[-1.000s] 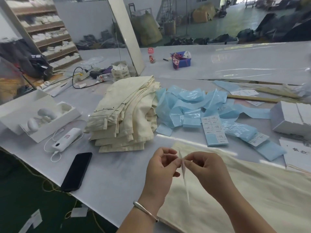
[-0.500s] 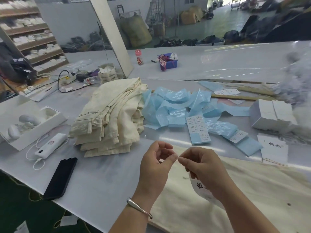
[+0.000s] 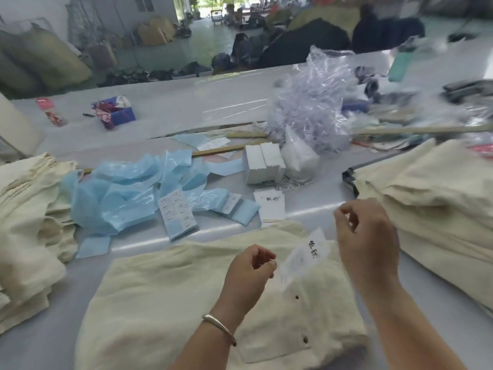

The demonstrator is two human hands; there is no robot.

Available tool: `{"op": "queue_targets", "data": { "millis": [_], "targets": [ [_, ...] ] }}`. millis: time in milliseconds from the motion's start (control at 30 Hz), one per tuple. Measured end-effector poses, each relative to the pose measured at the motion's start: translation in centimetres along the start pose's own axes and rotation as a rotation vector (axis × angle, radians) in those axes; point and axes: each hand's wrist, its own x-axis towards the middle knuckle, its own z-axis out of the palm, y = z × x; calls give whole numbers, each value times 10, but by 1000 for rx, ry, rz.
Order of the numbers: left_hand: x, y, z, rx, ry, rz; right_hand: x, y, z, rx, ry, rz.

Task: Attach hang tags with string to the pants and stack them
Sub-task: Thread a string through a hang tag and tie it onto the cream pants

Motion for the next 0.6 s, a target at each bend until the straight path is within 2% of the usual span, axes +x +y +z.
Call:
{"op": "queue_targets", "data": {
  "millis": [100,200,267,367,467,600],
  "targets": [
    [10,-3,49,148,-55,16,24,32,-35,-21,192,-97],
    [15,-7,88,338,-115,90,39,60,-54,-6,180,-208],
    [16,-7,107,475,-184,180,42,77,-54,41,69,-210],
    [15,-10,123,732,-422,313,32,99,-46,124,-146,-141],
    [11,-16,123,924,-603,315,9,119,-35,147,-389,-47],
    [3,-20,124,1020,-547,387,-21,129,-27,199,-610,12]
  ]
}}
